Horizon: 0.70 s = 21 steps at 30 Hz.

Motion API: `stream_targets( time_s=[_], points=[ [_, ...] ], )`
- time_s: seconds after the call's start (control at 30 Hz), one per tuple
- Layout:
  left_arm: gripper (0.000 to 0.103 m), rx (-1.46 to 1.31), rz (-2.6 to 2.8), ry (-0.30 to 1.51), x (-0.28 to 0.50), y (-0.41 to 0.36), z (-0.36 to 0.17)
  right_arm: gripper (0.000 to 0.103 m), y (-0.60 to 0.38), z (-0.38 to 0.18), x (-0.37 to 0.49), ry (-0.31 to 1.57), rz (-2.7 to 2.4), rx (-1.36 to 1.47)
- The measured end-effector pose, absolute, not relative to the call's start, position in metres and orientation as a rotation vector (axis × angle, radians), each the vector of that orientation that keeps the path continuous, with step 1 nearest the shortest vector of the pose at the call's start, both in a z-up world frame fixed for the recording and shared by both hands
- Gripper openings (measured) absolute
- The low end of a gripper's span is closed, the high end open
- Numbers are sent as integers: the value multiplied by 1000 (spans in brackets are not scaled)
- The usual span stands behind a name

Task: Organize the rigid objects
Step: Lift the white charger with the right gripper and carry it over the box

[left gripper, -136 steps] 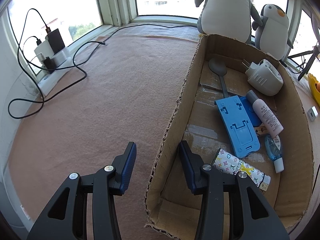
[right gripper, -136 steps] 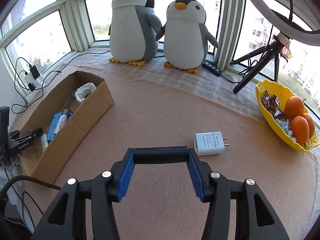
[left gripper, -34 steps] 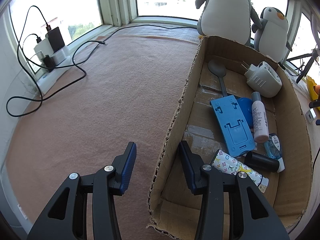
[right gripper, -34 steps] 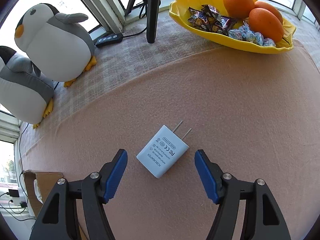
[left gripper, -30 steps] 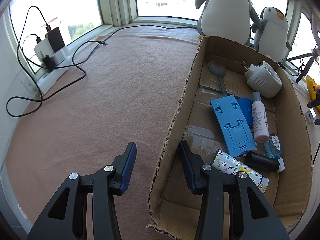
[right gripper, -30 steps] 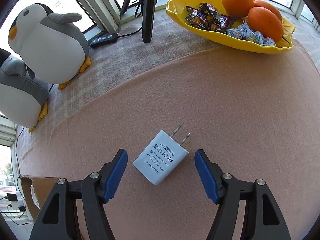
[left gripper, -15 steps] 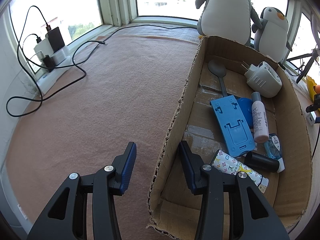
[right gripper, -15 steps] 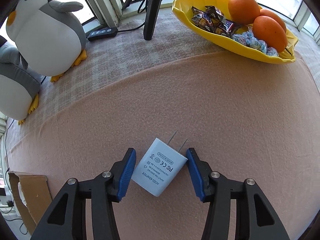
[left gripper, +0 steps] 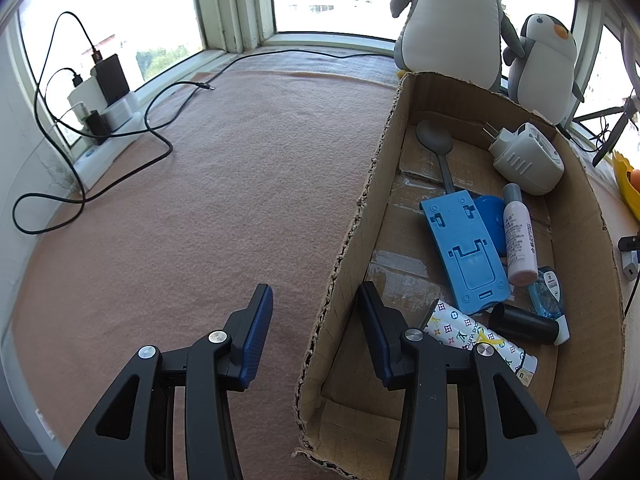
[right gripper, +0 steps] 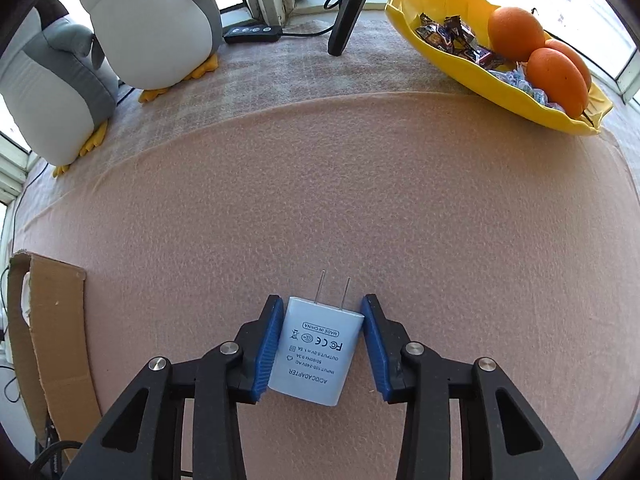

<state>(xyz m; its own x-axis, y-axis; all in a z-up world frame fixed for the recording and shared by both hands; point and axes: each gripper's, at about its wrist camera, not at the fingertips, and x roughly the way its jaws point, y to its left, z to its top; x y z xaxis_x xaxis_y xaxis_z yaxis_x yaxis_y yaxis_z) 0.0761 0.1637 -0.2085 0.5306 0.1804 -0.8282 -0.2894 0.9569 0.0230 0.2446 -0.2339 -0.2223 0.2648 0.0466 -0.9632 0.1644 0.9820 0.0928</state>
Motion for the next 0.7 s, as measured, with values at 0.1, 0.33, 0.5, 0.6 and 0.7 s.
stream_targets(
  time_s=[0.1, 0.33, 0.5, 0.6, 0.7],
  points=[
    [44, -122, 281, 973, 76, 164, -209, 36, -232, -222, 230, 1294, -58, 168],
    [44, -122, 281, 972, 76, 164, -209, 37, -225, -219, 213, 1286, -33, 125],
    [44, -124, 281, 972, 76, 164, -209, 45, -225, -218, 204, 1286, -16, 130],
    [44, -123, 281, 972, 76, 164, -209, 37, -224, -217, 198, 1278, -18, 110],
    [44, -124, 281, 971, 76, 164, -209, 32, -223, -216, 195, 1277, -10, 100]
  ],
)
